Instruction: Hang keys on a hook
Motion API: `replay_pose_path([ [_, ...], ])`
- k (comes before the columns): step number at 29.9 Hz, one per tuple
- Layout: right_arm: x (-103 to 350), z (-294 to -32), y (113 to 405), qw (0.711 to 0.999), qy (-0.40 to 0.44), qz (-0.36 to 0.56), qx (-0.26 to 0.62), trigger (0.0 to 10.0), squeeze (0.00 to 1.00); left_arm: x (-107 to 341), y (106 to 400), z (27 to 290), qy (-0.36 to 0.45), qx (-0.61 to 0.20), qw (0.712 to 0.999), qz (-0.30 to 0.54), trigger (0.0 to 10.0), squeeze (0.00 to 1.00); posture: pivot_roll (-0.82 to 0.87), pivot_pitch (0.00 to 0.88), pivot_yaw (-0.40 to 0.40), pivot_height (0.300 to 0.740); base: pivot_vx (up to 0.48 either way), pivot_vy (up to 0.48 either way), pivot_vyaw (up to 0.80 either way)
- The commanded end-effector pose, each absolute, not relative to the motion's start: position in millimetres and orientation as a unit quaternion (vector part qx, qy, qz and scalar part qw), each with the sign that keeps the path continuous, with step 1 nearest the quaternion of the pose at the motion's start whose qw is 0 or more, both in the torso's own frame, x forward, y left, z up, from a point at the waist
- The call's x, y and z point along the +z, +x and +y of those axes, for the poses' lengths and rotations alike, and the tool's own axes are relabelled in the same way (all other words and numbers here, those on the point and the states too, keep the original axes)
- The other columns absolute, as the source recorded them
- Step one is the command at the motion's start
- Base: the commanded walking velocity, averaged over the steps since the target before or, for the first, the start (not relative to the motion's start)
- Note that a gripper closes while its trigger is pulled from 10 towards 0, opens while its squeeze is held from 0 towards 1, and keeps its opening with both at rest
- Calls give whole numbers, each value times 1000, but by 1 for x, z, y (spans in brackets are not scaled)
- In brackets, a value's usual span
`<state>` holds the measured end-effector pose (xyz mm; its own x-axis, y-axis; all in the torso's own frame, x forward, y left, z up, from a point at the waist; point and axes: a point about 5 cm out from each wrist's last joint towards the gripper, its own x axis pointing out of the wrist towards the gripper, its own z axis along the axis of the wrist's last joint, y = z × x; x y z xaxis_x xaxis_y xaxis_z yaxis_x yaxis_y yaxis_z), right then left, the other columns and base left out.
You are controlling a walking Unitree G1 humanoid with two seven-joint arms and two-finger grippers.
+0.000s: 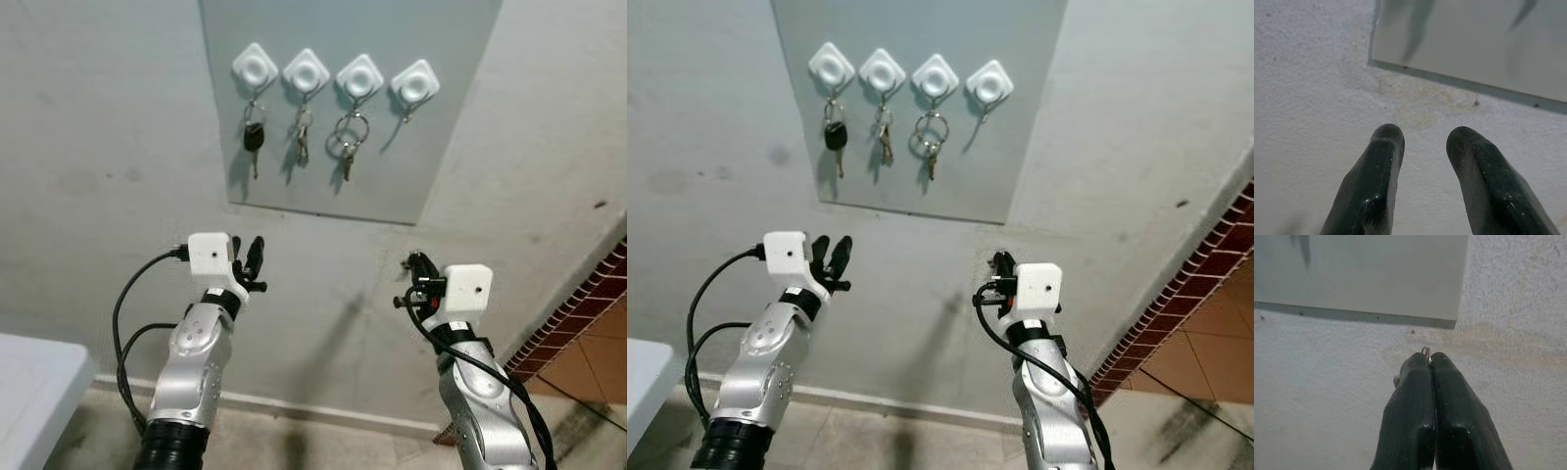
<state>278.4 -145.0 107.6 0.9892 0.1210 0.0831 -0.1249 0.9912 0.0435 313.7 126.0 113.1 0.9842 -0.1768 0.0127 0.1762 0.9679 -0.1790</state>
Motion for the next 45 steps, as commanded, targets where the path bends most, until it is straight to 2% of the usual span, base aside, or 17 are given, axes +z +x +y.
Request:
replay_pose_path([
  [1, 113, -149, 280, 997, 21, -49, 58, 10000, 0, 119, 314, 122, -83, -103, 991, -12, 10000, 0, 77, 0, -23, 736, 0, 0, 0],
  [10, 115, -148, 281, 996, 18, -55, 66, 10000, 0, 131, 308, 100, 2, -186, 981, -55, 10000, 0, 80, 0, -24, 736, 0, 0, 0],
  [15, 115, -147, 280, 996, 19, -55, 65, 10000, 0, 129, 307, 99, 0, -190, 980, -50, 10000, 0, 75, 0, -20, 736, 0, 0, 0],
  [30, 114, -146, 279, 996, 20, -53, 66, 10000, 0, 128, 307, 99, -7, -188, 981, -47, 10000, 0, 72, 0, -19, 736, 0, -380, 0],
  [34, 114, -145, 279, 996, 21, -51, 68, 10000, 0, 127, 307, 102, -35, -167, 984, -46, 10000, 0, 74, 0, -20, 736, 0, 0, 0],
  [45, 115, -141, 279, 995, 21, -51, 86, 10000, 0, 132, 309, 105, -11, -161, 986, -48, 10000, 0, 73, 0, -18, 736, 0, 0, 0],
])
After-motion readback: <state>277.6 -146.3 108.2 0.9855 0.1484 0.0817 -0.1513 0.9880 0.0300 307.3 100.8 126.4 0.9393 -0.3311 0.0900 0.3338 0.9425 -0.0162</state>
